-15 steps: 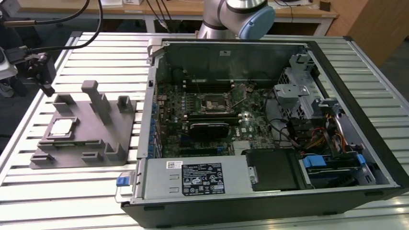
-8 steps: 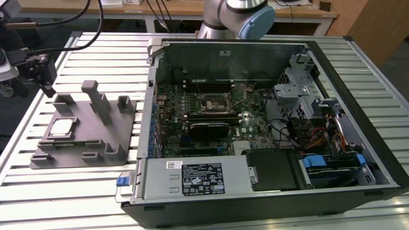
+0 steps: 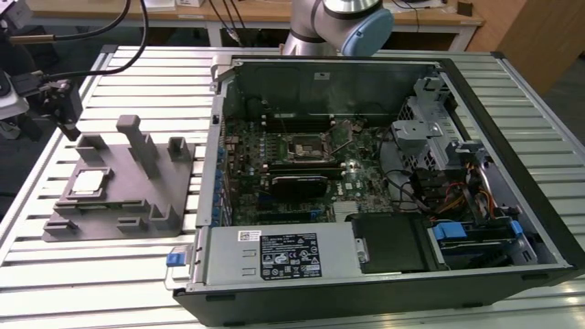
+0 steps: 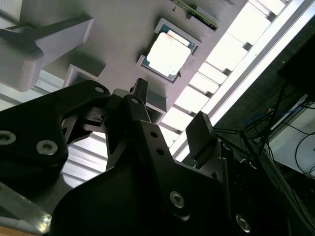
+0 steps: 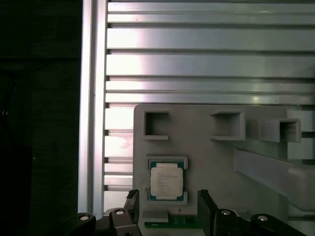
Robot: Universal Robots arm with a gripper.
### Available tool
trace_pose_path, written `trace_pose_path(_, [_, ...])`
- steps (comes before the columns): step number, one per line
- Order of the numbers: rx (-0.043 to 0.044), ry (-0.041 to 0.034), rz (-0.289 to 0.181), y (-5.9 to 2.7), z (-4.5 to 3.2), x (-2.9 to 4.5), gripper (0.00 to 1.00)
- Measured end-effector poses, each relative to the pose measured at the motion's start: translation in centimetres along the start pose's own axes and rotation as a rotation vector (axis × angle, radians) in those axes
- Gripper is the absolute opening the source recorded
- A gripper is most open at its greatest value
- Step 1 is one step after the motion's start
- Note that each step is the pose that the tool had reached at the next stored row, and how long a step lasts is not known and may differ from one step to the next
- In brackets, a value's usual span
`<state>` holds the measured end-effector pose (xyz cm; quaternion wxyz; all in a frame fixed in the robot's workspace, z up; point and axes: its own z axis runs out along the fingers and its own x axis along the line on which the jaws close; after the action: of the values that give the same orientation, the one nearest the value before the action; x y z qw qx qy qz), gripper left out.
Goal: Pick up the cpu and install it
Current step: 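Pick up the cpu and move it towards the insertion slot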
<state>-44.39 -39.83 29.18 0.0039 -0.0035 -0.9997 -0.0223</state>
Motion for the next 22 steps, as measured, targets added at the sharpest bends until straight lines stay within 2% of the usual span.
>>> trace_pose_path(22, [-0.0001,-0.0001,0.000,-0.03,0.81,-0.01,0.59])
